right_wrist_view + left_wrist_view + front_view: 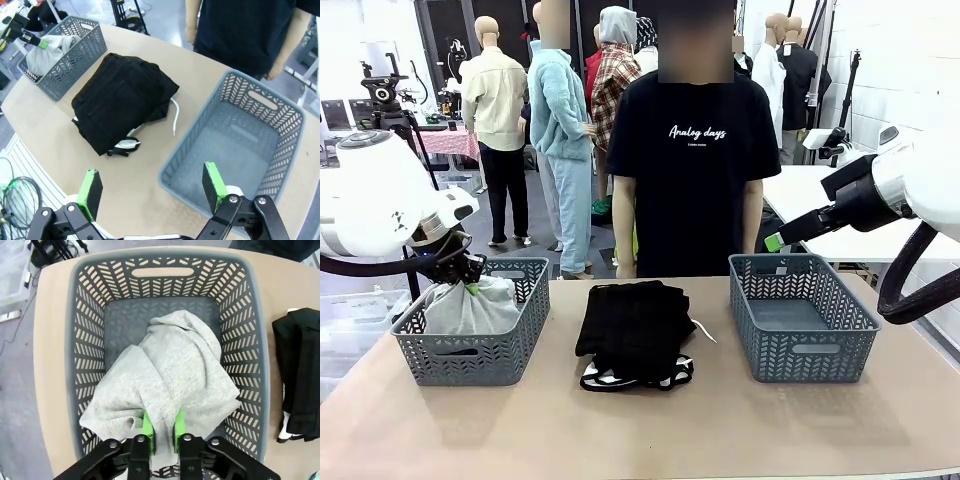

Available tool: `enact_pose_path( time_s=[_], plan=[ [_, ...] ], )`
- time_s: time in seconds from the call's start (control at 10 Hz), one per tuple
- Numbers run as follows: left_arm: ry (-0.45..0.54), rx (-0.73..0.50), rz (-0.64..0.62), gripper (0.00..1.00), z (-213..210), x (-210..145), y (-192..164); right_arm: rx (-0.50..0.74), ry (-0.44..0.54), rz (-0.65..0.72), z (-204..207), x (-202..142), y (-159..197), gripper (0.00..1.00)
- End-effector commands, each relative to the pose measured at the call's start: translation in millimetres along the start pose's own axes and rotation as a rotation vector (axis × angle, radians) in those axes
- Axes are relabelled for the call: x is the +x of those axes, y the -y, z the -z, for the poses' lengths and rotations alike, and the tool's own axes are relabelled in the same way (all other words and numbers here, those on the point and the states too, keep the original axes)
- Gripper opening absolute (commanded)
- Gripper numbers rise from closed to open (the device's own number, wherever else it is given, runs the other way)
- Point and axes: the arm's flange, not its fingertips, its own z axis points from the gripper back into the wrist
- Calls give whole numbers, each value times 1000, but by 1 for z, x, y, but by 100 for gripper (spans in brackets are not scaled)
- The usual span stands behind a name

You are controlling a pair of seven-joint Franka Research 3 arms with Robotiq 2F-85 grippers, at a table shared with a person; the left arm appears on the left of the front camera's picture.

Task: Sort the tops and bottoms.
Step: Sort the clothes according to human instructions.

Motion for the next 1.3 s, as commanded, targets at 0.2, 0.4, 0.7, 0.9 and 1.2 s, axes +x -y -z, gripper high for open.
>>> enact_pose_path(
  time_s=[0.2, 0.4, 0.7, 0.9, 1.2],
  plan=[
    [80, 25, 18, 95, -27, 2, 10, 22, 8, 13, 2, 0, 0, 100],
    [87, 46, 13, 100, -41, 0, 19, 22, 8, 13, 2, 0, 0, 100],
    [125, 11, -4, 100, -62, -3, 25, 22, 8, 13, 2, 0, 0, 100],
    [122, 10, 26, 100, -60, 6, 23, 22, 8, 13, 2, 0, 0, 100],
    [122, 10, 26, 100, -60, 6, 23, 22, 8, 13, 2, 0, 0, 100]
  ],
)
